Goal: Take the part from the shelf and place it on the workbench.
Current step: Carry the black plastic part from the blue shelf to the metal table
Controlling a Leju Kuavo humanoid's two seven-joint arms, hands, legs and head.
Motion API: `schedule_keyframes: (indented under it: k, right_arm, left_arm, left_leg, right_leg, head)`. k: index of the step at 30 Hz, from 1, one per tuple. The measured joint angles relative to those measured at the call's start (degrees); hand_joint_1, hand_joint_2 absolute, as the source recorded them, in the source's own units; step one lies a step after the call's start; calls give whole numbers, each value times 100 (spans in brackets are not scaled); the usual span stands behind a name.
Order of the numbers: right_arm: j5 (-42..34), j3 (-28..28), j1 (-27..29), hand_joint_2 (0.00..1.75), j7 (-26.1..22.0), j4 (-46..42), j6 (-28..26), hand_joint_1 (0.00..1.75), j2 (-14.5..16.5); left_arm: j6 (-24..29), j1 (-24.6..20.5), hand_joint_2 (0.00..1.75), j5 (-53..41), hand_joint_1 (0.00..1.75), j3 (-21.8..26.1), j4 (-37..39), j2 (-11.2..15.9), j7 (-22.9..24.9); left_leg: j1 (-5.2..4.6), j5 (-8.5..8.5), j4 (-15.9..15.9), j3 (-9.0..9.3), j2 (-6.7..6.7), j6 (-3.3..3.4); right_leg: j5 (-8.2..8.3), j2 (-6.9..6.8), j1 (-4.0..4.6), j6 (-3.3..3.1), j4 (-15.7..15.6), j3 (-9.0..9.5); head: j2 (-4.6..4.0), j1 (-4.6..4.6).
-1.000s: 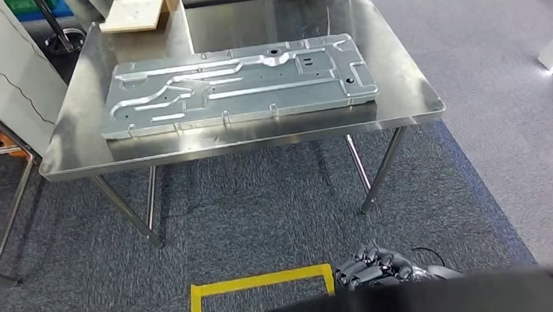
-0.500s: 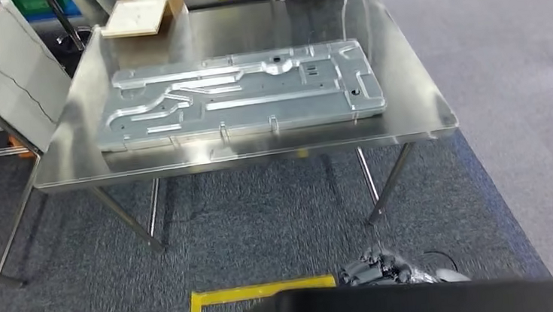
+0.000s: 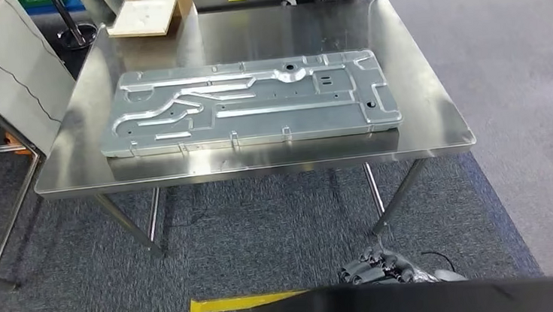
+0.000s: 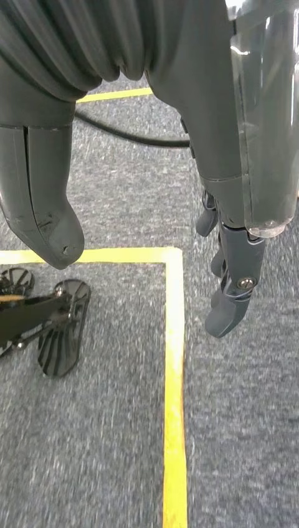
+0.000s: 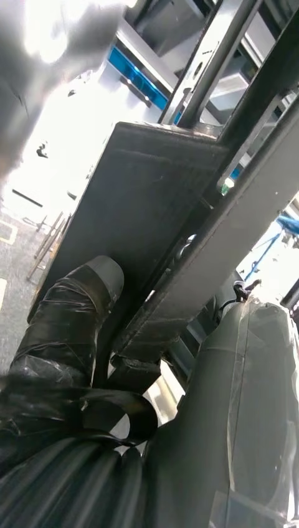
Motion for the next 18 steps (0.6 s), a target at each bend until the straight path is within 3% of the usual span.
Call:
schedule_keyframes:
  k: [2, 3, 4, 5, 7, 8, 9, 11, 14, 15, 17, 18]
  right_arm:
    - [-4, -13, 14, 175, -2, -9, -13, 173, -2]
    - [-5, -17, 24, 175, -1, -9, -16, 173, -3]
    - [-5, -19, 31, 175, -1, -8, -20, 173, -3]
    - [-6, -21, 34, 175, -1, -8, -25, 173, -3]
    - [-8, -25, 37, 175, -2, -7, -34, 173, -3]
    - [-8, -27, 39, 175, -2, -8, -38, 173, -3]
    - [-10, -29, 40, 175, -3, -9, -40, 173, -3]
    - [-14, -33, 42, 175, -9, -12, -46, 173, -3]
    - [-14, -36, 47, 175, -22, -16, -48, 173, -2]
    - [-12, -35, 47, 175, -27, -17, -48, 173, -1]
    - [-6, -34, 48, 175, -35, -17, -47, 173, -1]
    - [-4, -34, 50, 175, -37, -16, -46, 173, -1]
  left_arm:
    - [-5, -9, 175, -5, 0, 6, 0, -2, -6]
    - [-7, -5, 175, -8, 0, 12, 0, -3, -7]
    - [-7, -2, 175, -13, 0, 18, 0, -3, -7]
    - [-7, 0, 175, -16, 0, 24, 0, -4, -7]
    - [-8, 1, 175, -25, 0, 31, 0, -9, -9]
    - [-9, -5, 175, -28, 0, 32, 0, -13, -12]
    - [-9, -11, 175, -31, 0, 34, 0, -15, -16]
    - [-9, -24, 175, -38, 0, 38, 0, -19, -22]
    - [-11, -37, 175, -44, 0, 39, 0, -19, -32]
    - [-13, -41, 175, -44, 0, 40, 0, -18, -36]
    - [-15, -35, 175, -49, 0, 43, 0, -17, -40]
    - [-16, -25, 175, -52, 0, 44, 0, -17, -40]
  left_leg:
    - [-15, -58, -2, 48, -1, 40]
    - [-20, -96, 0, 85, -5, 46]
    - [-23, -141, 0, 138, -12, 44]
    - [-23, -193, 1, 208, -22, 36]
    - [-22, -306, -9, 366, -45, 5]
    - [-29, -358, -14, 422, -59, -22]
    - [-33, -398, -24, 452, -69, -51]
    - [-38, -443, -66, 475, -75, -114]
    - [-32, -572, 85, 464, -42, -208]
    - [-26, -695, 358, 337, -31, -239]
    - [-7, -982, 1182, -153, -19, -290]
    - [1, -1047, 1524, -401, -18, -309]
  right_leg:
    - [-278, 2, -7, 37, 796, -494]
    - [-306, 1, -10, 51, 1090, -720]
    - [-209, 1, -10, 58, 1192, -856]
    - [7, 1, -10, 57, 1063, -875]
    - [566, 4, -3, 18, 367, -660]
    - [741, 6, 10, -13, 30, -530]
    - [809, 6, 27, -50, -198, -440]
    - [748, 9, 60, -118, -349, -379]
    - [684, 6, 12, -221, -446, -276]
    - [660, -3, -6, -254, -474, -224]
    - [591, -19, -5, -294, -487, -146]
    - [553, -19, -5, -295, -485, -109]
  head:
    - [0, 0]
    - [0, 0]
    - [0, 0]
    - [0, 0]
    - [0, 1]
    - [0, 2]
    - [0, 2]
    - [0, 1]
    - [0, 0]
    - [0, 1]
    - [0, -1]
    - [0, -1]
